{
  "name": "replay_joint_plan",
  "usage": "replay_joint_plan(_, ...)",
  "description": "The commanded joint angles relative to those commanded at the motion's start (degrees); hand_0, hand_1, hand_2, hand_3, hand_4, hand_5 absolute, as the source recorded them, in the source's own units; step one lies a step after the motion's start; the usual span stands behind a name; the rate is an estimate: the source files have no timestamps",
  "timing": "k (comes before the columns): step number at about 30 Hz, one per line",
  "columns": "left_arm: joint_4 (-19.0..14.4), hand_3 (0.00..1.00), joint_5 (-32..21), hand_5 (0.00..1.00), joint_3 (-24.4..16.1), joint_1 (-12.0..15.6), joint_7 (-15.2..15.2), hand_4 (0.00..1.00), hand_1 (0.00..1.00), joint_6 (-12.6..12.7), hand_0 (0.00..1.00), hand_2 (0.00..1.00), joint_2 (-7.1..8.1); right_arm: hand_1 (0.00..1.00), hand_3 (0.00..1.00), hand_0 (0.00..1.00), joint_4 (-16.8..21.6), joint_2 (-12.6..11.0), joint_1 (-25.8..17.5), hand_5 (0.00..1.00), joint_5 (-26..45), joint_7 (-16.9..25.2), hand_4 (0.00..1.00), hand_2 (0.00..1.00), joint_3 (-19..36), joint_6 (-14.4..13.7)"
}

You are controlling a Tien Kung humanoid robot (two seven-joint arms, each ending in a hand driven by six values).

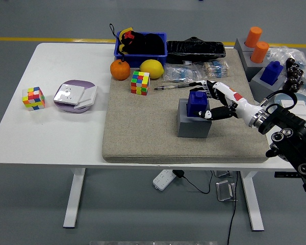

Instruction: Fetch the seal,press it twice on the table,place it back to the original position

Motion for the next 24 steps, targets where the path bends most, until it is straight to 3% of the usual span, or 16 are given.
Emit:
replay_joint_plan(5,0.0,0.838,0.0,0.394,0.0,-0.1,0.0,0.8,0.817,0.0,0.816,0.788,-0.03,0.573,0.75,0.616,-0.2,0.0,0.0,0.002,0.1,0.4,0.725,0.642,-0.4,-0.8)
replay_joint_plan(6,0.0,0.838,0.0,0.394,0.0,-0.1,0.0,0.8,0.817,0.0,0.816,0.789,-0.05,0.47,0.602,0.544,-0.2,0.0,0.0,0.002,0.1,0.5,0.611,0.499,-0.5,-1.0)
replay_joint_plan(11,0.0,0.838,-0.1,0.394,0.0,-0.1,0.0,0.8,0.817,0.0,0.816,0.789,-0.15,0.47,0.602,0.544,-0.4,0.1,0.0,0.002,-0.8,0.7,0.611,0.499,-0.4,-1.8)
replay_joint_plan(12,0.0,0.837,-0.1,0.395,0.1,-0.1,0.0,0.8,0.817,0.0,0.816,0.788,-0.16,0.421,0.5,0.483,-0.4,0.1,-0.1,0.002,-0.9,0.7,0.573,0.445,-0.4,-2.1)
replay_joint_plan(24,0.0,0.837,-0.1,0.396,0.0,-0.1,0.0,0.801,0.818,0.0,0.816,0.789,-0.19,0.402,0.478,0.469,-0.1,0.2,0.1,0.002,-0.2,1.6,0.581,0.425,-0.4,-3.5)
